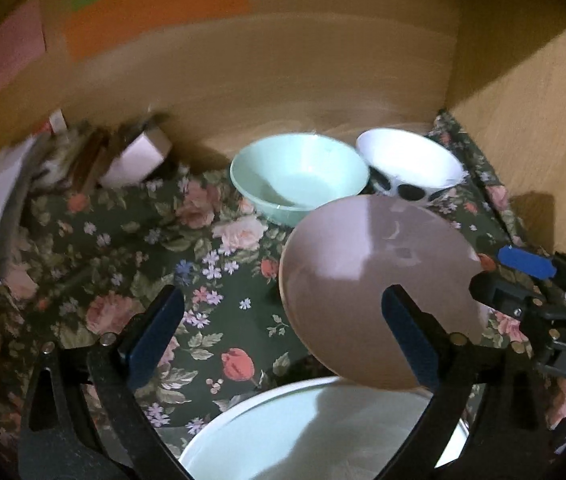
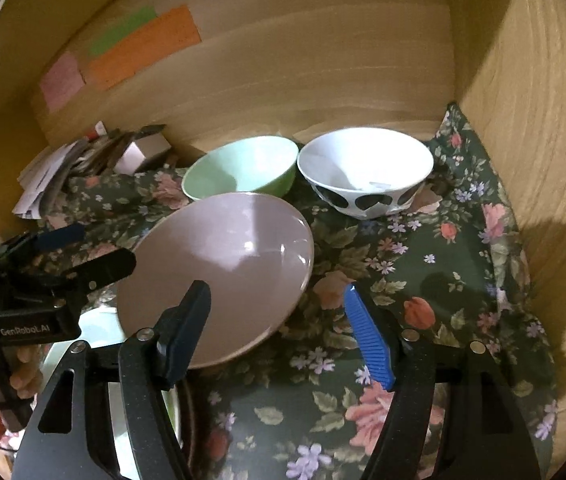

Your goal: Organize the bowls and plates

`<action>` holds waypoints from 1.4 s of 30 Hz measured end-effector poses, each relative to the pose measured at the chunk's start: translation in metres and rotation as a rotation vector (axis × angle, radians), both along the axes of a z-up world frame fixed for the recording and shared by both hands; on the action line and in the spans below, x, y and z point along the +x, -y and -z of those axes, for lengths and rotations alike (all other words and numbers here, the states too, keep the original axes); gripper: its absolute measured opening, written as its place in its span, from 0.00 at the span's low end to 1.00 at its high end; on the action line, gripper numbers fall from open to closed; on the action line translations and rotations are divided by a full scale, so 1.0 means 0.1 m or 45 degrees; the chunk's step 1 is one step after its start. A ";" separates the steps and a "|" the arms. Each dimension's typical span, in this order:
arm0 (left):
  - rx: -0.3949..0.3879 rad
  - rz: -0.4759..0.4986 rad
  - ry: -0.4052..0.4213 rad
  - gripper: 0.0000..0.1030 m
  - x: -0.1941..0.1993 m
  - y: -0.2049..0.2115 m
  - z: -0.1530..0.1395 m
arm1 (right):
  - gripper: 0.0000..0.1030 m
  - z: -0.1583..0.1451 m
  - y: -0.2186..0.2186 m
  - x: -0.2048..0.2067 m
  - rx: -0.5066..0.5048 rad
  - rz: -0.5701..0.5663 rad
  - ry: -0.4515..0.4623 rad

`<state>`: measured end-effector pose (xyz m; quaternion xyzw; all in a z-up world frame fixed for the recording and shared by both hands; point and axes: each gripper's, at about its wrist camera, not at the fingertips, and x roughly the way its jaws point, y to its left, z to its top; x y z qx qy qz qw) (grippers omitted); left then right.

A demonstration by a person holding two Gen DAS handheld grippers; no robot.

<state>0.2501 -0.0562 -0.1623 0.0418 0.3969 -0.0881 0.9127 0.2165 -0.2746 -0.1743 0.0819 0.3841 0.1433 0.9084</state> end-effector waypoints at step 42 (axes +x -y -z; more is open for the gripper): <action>-0.072 0.030 -0.183 0.16 0.23 0.15 0.35 | 0.26 0.19 0.01 0.18 0.091 0.015 -0.073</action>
